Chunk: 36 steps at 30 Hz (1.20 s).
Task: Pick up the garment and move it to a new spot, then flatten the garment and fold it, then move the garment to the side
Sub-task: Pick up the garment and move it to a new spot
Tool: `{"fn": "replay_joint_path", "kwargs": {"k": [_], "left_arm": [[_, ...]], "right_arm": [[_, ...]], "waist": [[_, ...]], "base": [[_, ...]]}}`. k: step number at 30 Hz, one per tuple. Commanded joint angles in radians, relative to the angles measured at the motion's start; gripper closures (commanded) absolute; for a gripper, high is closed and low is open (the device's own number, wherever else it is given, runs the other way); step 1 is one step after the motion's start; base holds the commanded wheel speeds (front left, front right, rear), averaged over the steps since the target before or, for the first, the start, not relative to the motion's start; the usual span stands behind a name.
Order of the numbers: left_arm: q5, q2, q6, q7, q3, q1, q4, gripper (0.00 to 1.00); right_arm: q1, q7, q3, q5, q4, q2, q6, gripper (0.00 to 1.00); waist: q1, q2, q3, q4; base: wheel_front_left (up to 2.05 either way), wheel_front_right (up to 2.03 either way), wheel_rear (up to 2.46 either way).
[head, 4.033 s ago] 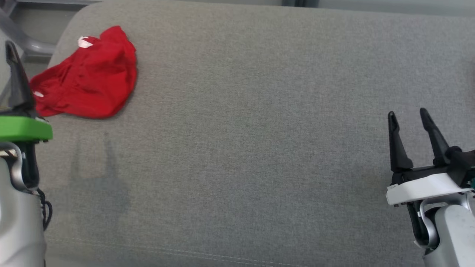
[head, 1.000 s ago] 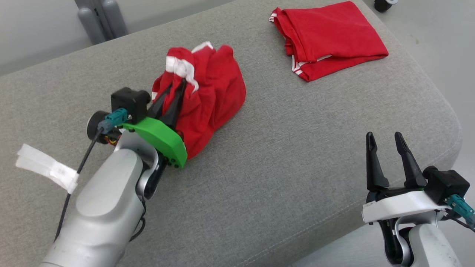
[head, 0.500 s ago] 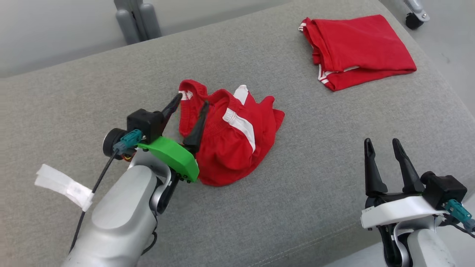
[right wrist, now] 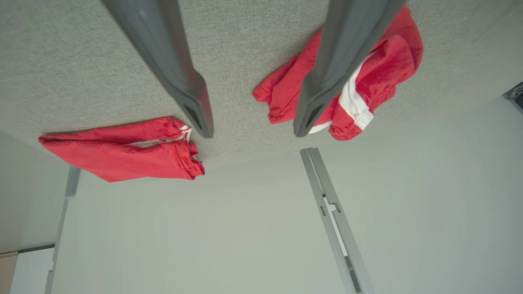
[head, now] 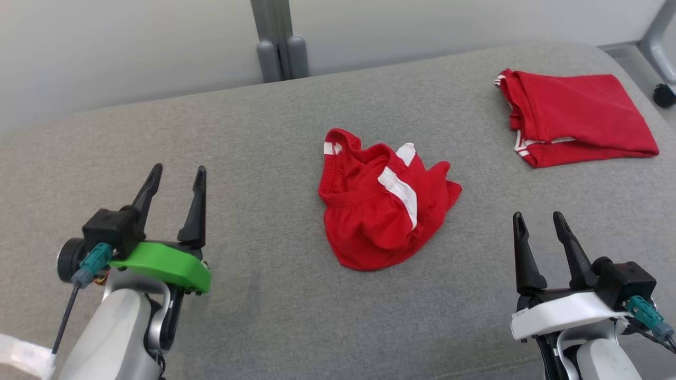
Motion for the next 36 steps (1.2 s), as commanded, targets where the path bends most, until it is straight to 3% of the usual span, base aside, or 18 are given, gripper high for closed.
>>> {"fn": "replay_joint_path", "kwargs": {"k": [1, 9, 19, 36], "left_arm": [[0.013, 0.009, 0.007, -0.003, 0.028, 0.041, -0.023, 0.0], [0.068, 0.004, -0.003, -0.003, 0.161, 0.199, -0.111, 0.0], [0.124, -0.039, -0.036, -0.003, 0.252, 0.355, -0.175, 0.0], [0.21, -0.099, -0.082, -0.003, 0.331, 0.401, -0.195, 0.0]], "right_arm": [[0.012, -0.003, 0.001, -0.007, -0.001, -0.002, -0.002, 0.0], [0.024, -0.003, 0.01, -0.014, -0.001, -0.002, -0.002, 0.0], [0.035, -0.003, 0.018, -0.007, 0.004, -0.019, -0.002, 0.0], [0.063, -0.003, 0.016, -0.003, 0.008, -0.033, -0.002, 0.0]], "waist": [[0.0, 0.0, -0.048, 0.065], [0.0, 0.0, -0.075, 0.124], [0.0, 0.0, -0.094, 0.148], [0.0, 0.0, -0.101, 0.139]], "base": [[0.0, 0.0, 0.0], [0.0, 0.0, 0.0], [0.0, 0.0, 0.0], [0.0, 0.0, 0.0]]}}
